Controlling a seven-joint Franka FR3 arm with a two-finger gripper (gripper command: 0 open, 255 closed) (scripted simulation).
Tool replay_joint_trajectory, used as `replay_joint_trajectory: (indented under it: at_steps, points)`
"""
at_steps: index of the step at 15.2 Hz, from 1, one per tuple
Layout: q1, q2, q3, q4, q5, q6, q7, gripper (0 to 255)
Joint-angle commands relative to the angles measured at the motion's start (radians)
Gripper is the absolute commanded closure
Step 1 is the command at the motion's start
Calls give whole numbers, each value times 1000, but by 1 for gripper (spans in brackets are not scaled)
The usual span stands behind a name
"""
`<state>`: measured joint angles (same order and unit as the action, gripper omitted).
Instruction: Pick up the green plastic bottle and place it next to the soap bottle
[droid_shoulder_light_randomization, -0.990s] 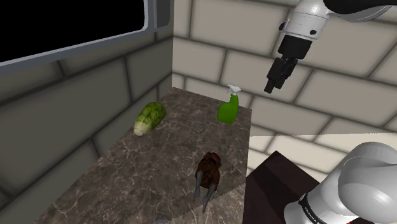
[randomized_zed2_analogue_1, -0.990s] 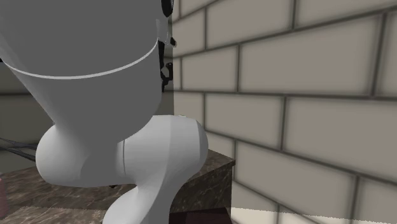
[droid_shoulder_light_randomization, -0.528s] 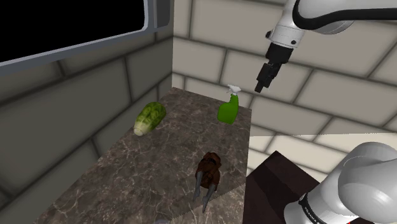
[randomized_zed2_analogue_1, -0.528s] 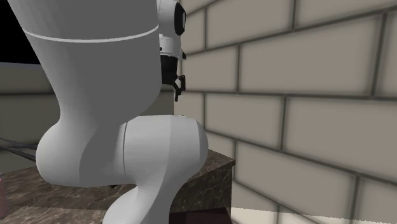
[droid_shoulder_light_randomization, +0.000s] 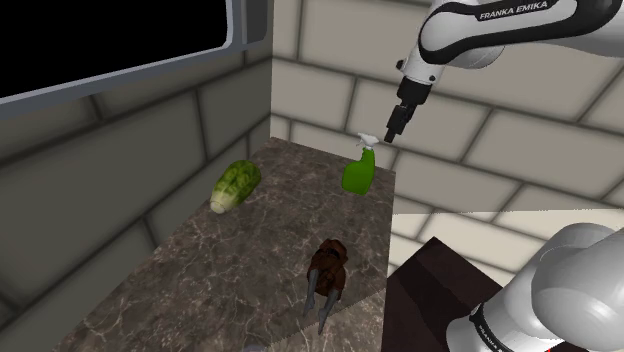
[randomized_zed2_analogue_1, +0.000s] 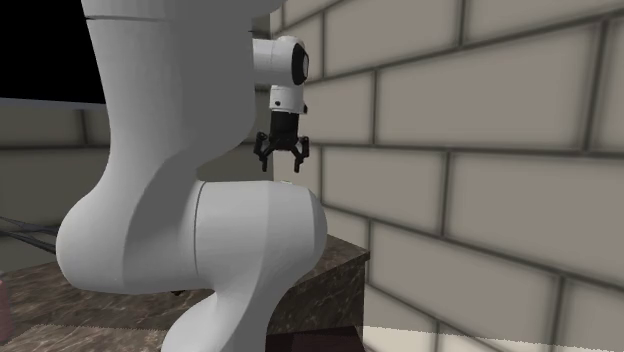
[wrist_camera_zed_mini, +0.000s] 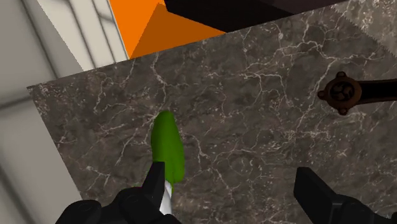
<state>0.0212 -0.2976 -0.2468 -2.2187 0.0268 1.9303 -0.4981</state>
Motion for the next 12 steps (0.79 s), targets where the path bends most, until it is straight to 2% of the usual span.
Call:
replay_joint_trajectory:
  at_steps: [1, 6, 12]
  points:
    - [5, 70, -17, 41, 10, 37, -49, 0]
    - [2, 247, -52, 162, 53, 101, -175, 0]
    - [4, 276, -50, 112, 67, 179, -184, 0]
